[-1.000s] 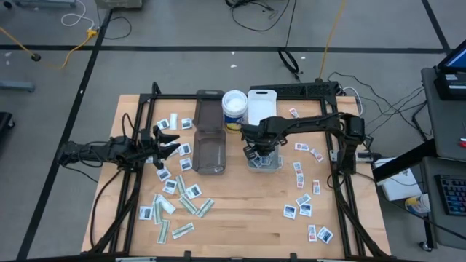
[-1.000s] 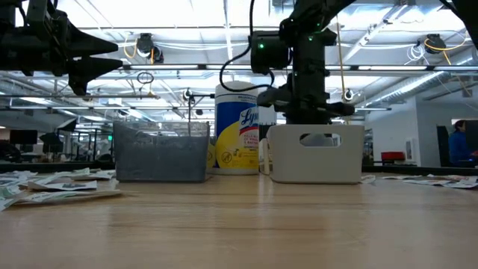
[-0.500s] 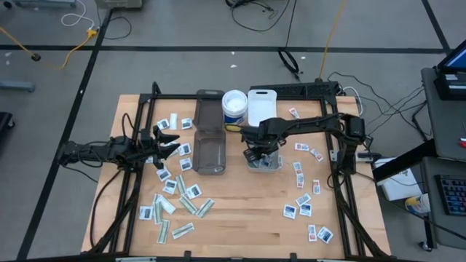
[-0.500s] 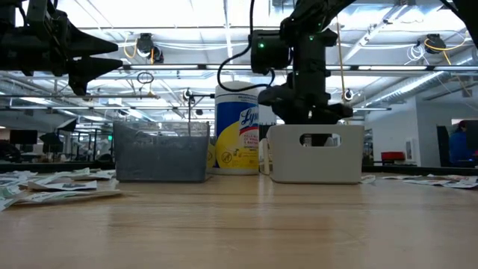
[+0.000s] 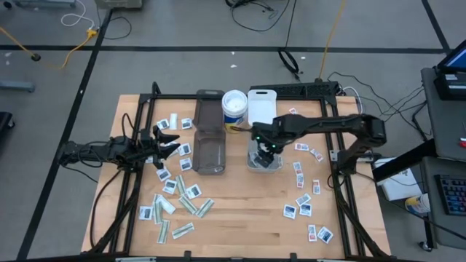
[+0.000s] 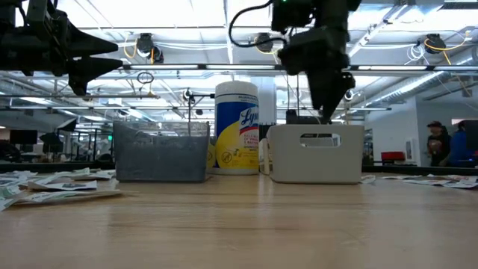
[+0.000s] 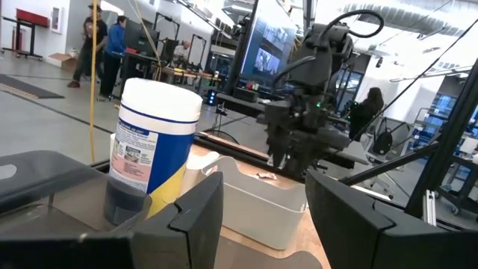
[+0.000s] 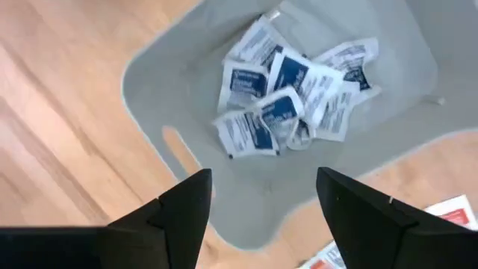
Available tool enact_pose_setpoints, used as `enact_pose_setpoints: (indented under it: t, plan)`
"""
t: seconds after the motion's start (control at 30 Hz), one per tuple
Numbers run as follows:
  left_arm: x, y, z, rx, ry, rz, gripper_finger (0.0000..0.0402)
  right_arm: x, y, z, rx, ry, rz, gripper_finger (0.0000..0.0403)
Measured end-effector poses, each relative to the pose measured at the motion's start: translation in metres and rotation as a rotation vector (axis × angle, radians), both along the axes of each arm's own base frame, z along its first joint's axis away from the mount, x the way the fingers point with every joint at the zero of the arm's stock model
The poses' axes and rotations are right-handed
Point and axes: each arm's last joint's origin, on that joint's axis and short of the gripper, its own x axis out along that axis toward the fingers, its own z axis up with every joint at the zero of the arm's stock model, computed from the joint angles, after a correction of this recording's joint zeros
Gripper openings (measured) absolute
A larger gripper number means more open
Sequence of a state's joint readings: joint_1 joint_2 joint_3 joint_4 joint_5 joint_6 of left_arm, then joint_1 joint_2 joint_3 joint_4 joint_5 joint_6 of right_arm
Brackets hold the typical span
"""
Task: Pick & Place First Aid Supplies
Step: Put the top left alcohol pad into the gray bin
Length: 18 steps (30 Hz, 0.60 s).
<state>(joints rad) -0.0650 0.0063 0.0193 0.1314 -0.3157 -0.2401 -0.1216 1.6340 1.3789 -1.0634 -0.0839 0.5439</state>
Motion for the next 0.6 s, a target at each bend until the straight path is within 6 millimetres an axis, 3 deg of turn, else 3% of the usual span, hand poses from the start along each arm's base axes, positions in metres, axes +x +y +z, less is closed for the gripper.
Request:
enact_pose_setpoints:
  t: [0.43,0.6]
  plan:
    - [0.000,0.000,0.000,0.000,0.000,0.000,0.0196,-0.085,0.030,-0.012,0.093,0.036,0.158,0.0229]
    - [0.000,0.000,0.000,0.000,0.000,0.000,0.0196,-0.108,0.036,-0.022,0.095,0.061,0.188,0.0227]
